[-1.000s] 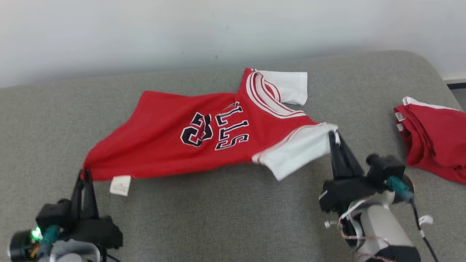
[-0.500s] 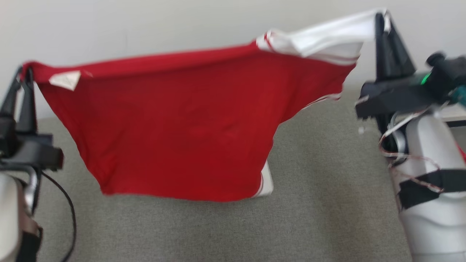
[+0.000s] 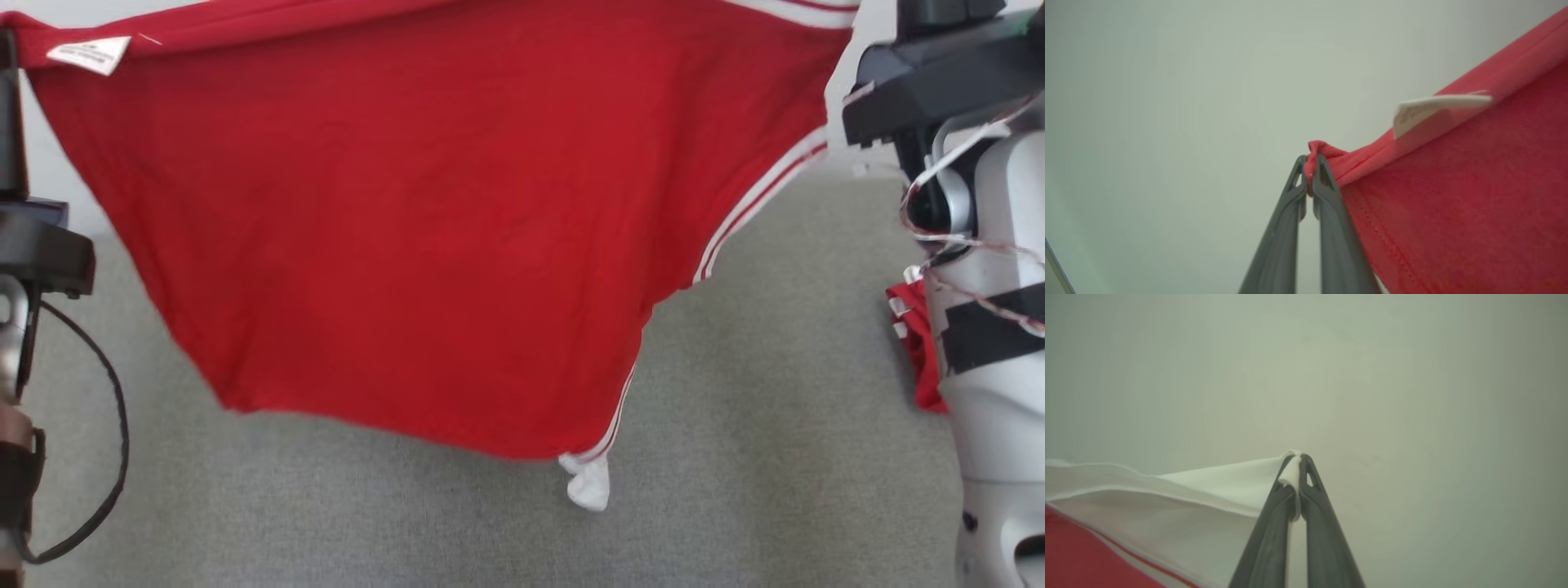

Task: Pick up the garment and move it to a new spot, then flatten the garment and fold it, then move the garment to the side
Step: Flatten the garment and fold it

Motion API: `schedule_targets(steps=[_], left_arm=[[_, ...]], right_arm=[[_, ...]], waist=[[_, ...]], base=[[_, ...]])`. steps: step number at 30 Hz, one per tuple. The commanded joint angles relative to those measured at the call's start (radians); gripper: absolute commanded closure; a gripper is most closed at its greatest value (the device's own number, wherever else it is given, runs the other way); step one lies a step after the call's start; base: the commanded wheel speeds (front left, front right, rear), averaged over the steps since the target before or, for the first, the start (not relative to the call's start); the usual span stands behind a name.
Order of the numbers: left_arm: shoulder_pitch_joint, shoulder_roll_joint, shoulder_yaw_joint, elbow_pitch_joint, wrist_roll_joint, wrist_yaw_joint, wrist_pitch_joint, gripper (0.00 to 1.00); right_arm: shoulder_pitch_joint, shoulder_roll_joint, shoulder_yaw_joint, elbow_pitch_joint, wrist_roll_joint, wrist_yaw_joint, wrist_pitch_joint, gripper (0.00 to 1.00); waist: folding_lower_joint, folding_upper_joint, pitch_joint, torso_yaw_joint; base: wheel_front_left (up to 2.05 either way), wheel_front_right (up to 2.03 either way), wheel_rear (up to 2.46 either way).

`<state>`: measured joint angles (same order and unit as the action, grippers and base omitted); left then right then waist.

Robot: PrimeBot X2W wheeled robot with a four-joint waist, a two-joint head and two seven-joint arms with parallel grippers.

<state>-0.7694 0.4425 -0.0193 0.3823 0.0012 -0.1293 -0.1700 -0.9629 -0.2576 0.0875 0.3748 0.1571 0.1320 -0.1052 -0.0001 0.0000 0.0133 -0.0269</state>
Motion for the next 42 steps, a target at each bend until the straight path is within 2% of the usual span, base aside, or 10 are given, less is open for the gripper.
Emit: schedule_targets(steps=[1,7,12,16,20,24,26,30,36,42], left_arm=[[-0.026,-0.005,0.000,0.009,-0.008,0.003,0.005,1.00],[-0.158,-0.027,-0.039,0.068,-0.006,0.003,0.015,1.00],[-0.392,-0.015,-0.045,0.138,0.015,0.025,-0.010,1.00],[-0.559,0.001,-0.071,0.188,0.052,0.035,-0.040,1.00],[-0.652,-0.001,-0.069,0.223,0.045,0.048,-0.069,1.00],[-0.679,-0.010,-0.066,0.252,0.027,0.056,-0.089,1.00],[-0.652,-0.022,-0.058,0.257,0.009,0.063,-0.093,1.00],[-0.538,-0.058,-0.033,0.198,-0.038,0.082,-0.094,1.00],[-0.230,-0.135,0.001,0.091,-0.090,0.103,-0.095,1.00],[0.100,-0.227,0.082,0.030,-0.135,0.131,-0.095,1.00]], right_arm=[[-0.024,-0.010,-0.001,0.006,-0.008,-0.003,0.002,1.00],[-0.183,-0.040,0.008,0.087,-0.042,-0.003,-0.016,1.00],[-0.408,-0.060,-0.080,0.209,-0.120,-0.004,-0.072,1.00],[-0.552,-0.076,-0.123,0.285,-0.211,-0.004,-0.110,1.00],[-0.622,-0.097,-0.166,0.318,-0.263,-0.004,-0.135,1.00],[-0.651,-0.108,-0.195,0.322,-0.297,-0.004,-0.154,1.00],[-0.627,-0.115,-0.208,0.319,-0.298,-0.004,-0.157,1.00],[-0.506,-0.115,-0.229,0.207,-0.246,-0.004,-0.157,1.00],[-0.152,-0.092,-0.255,0.028,-0.143,-0.004,-0.159,1.00],[0.249,-0.004,-0.263,-0.088,-0.087,-0.004,-0.159,1.00]], waist=[[0.0001,0.0000,0.079,0.008],[0.0001,0.0000,0.268,0.012],[0.0001,0.0000,0.409,0.002],[0.0001,0.0000,0.473,-0.003],[0.0001,0.0000,0.507,0.001],[0.0001,0.0000,0.539,0.009],[0.0001,0.0000,0.556,0.014],[0.0001,0.0000,0.575,0.022],[0.0001,0.0000,0.526,0.021],[0.0001,0.0000,0.418,-0.006]], base=[[0.00,0.00,0.00],[0.00,0.00,0.00],[0.00,0.00,0.00],[0.00,0.00,0.00],[0.00,0.00,0.00],[0.00,0.00,0.00],[0.00,0.00,0.00],[0.00,0.00,0.00],[0.00,0.00,0.00],[0.00,0.00,0.00]])
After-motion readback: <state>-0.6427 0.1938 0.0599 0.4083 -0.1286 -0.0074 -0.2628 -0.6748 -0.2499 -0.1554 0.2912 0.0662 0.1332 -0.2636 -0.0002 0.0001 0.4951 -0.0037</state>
